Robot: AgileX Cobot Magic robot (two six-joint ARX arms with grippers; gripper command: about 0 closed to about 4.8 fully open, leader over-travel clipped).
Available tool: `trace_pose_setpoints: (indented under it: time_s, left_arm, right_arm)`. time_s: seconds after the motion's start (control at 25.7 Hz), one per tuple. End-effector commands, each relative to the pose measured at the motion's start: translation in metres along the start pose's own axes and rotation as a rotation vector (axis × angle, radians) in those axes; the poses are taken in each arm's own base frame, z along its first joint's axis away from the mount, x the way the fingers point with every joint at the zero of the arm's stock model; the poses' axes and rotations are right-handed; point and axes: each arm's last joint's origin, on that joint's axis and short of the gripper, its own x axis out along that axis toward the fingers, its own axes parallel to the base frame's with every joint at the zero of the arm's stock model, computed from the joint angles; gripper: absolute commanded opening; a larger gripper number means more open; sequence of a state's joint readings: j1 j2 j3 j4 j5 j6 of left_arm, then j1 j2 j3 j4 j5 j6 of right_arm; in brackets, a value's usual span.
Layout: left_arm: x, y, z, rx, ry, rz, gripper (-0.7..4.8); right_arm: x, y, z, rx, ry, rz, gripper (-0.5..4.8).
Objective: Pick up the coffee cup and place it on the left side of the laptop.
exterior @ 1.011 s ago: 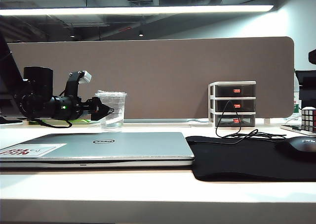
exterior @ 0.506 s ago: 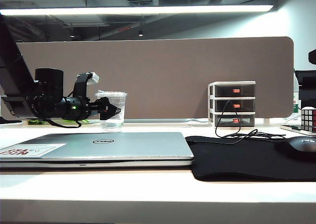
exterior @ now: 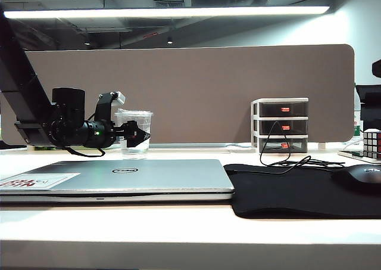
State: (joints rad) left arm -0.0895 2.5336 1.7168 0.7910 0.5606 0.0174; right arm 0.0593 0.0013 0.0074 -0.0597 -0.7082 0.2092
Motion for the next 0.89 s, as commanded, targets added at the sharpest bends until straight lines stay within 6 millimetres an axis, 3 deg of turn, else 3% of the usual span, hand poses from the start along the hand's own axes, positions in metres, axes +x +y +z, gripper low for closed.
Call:
trace_pose_setpoints:
  time_s: [0.04,0.54,0.7,0.89]
  left_arm:
    - [0.000,0.000,0.004,-0.024,-0.022,-0.003,4.32]
    - [-0.001,0.000,0.016,0.018,-0.108,-0.023,4.24]
    - [-0.002,0.001,0.016,0.015,-0.108,-0.027,3.39]
    - [-0.002,0.001,0.018,0.014,-0.116,-0.040,3.31]
  right_arm:
    - [0.000,0.000,-0.001,-0.009,-0.005,0.002,-0.01]
    - [0.000,0.000,-0.001,-0.009,-0.005,0.002,-0.01]
    - [0.000,0.000,-0.001,-0.009,-0.006,0.002,-0.01]
    - [0.000,0.000,-0.001,-0.009,-0.005,0.002,-0.01]
